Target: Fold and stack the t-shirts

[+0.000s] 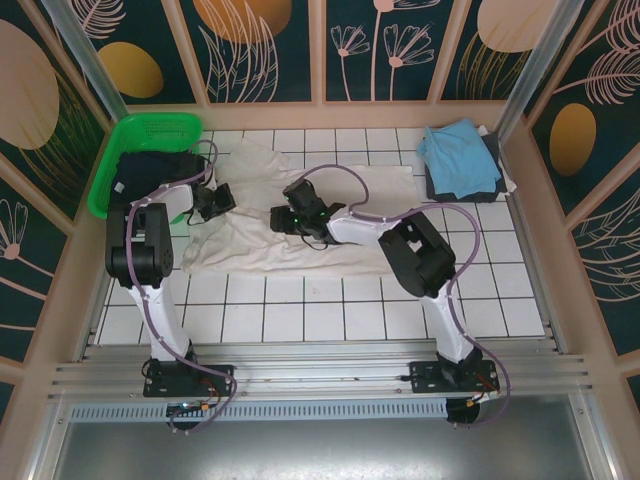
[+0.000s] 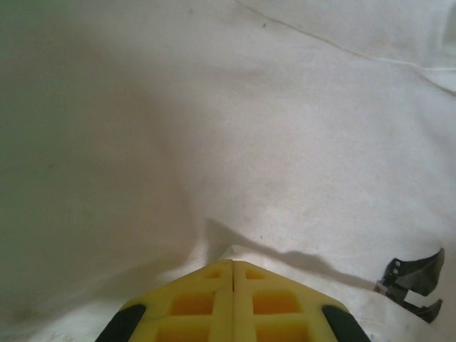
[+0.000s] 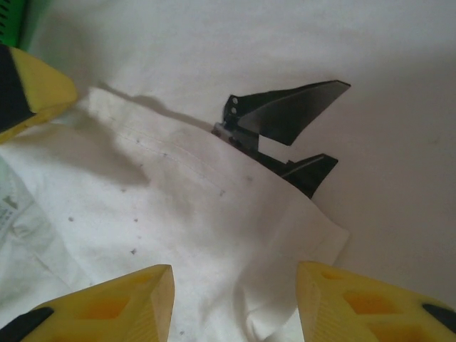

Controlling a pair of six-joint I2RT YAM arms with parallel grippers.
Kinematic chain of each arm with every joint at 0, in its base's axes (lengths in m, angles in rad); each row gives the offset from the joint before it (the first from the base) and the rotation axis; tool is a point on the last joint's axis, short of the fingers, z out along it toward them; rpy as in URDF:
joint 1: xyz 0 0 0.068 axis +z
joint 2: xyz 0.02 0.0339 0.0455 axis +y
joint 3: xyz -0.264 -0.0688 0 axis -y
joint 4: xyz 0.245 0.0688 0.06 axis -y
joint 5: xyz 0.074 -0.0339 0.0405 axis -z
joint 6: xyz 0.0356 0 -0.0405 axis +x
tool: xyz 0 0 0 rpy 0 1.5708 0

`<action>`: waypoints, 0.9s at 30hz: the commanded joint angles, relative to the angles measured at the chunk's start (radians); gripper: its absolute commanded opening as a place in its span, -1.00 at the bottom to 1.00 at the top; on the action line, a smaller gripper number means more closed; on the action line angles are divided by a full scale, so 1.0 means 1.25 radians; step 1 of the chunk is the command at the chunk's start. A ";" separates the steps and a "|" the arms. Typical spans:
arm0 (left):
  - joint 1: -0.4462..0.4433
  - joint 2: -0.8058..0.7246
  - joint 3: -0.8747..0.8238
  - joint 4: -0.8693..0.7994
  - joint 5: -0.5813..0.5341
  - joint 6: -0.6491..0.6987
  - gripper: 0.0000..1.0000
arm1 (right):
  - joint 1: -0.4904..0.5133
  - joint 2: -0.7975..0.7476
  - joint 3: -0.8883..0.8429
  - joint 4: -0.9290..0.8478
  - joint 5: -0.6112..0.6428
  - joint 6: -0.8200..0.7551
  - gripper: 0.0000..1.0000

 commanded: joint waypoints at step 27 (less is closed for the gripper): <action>-0.003 -0.160 -0.071 0.198 0.192 0.019 -1.00 | 0.018 -0.081 0.056 -0.066 0.222 -0.104 -1.00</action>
